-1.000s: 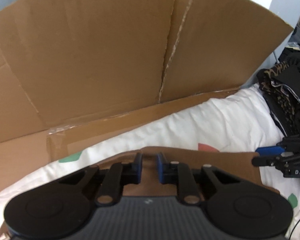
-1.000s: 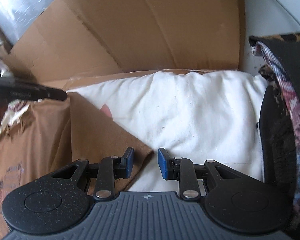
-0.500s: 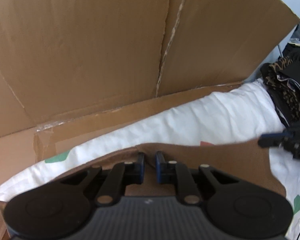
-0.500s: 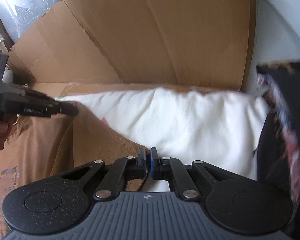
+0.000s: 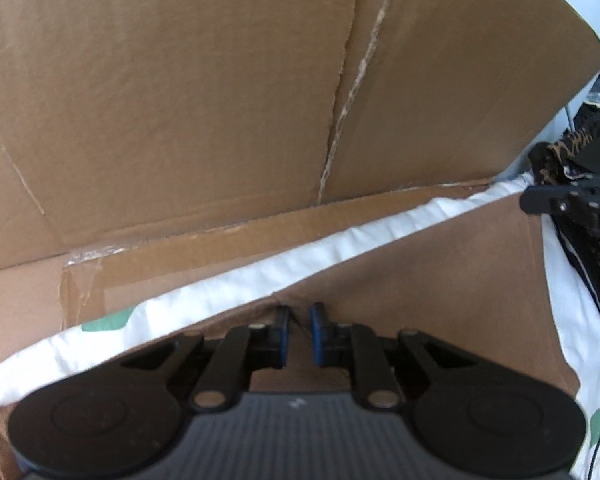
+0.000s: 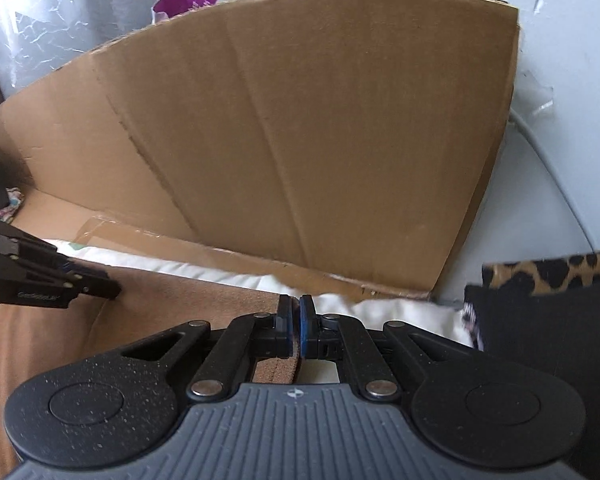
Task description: Fold clothes
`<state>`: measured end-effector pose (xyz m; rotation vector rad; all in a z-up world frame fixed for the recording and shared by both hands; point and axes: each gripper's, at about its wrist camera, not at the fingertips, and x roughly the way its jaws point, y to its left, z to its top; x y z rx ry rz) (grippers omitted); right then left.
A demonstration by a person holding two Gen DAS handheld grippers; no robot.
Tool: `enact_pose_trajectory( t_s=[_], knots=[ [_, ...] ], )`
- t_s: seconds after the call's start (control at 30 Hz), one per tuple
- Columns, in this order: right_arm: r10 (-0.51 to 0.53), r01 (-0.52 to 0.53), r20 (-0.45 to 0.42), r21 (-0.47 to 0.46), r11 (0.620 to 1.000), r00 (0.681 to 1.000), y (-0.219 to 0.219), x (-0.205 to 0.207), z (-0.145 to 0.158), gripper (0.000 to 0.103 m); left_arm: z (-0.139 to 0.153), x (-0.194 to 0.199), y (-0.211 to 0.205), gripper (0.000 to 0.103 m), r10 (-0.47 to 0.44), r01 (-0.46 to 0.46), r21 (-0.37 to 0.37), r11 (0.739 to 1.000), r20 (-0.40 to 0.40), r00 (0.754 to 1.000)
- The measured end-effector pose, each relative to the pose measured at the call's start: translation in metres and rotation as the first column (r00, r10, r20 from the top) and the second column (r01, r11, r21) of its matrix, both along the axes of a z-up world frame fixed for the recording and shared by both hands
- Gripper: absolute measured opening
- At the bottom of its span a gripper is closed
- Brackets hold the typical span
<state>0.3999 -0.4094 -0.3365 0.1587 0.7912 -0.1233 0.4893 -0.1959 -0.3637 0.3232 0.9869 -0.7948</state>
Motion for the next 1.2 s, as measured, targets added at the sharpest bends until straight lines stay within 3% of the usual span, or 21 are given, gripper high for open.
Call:
enact_pose_trajectory(
  t_s=[0.4, 0.6, 0.67, 0.73, 0.97, 1.2],
  knots=[
    [-0.036, 0.033, -0.039, -0.071, 0.997, 0.999, -0.005, 0.028, -0.010, 0.001, 0.003, 0.010, 0.009, 0.013, 0.030, -0.033, -0.091, 0.995, -0.038, 0.999],
    [-0.036, 0.031, -0.067, -0.084, 0.996, 0.997, -0.004, 0.032, -0.020, 0.007, -0.010, 0.014, 0.001, 0.013, 0.045, -0.048, -0.059, 0.997, -0.056, 0.997],
    [-0.051, 0.050, -0.040, -0.042, 0.998, 0.998, -0.008, 0.023, -0.010, 0.013, -0.009, 0.014, 0.000, 0.013, 0.048, -0.051, -0.056, 0.997, -0.053, 0.997],
    [-0.052, 0.051, -0.019, -0.028, 0.998, 0.998, -0.007, 0.012, 0.000, 0.025, -0.007, 0.012, 0.002, 0.013, 0.054, -0.057, -0.060, 0.997, -0.054, 0.997],
    [-0.047, 0.047, -0.011, 0.026, 0.999, 0.999, 0.008, -0.037, 0.018, 0.026, 0.004, -0.005, 0.003, 0.015, 0.018, -0.021, -0.062, 0.998, -0.058, 0.998],
    [-0.064, 0.068, -0.068, 0.059, 0.996, 0.996, 0.028, -0.073, 0.002, 0.026, 0.017, -0.035, 0.006, 0.016, -0.007, 0.004, -0.057, 0.998, -0.063, 0.998]
  ],
)
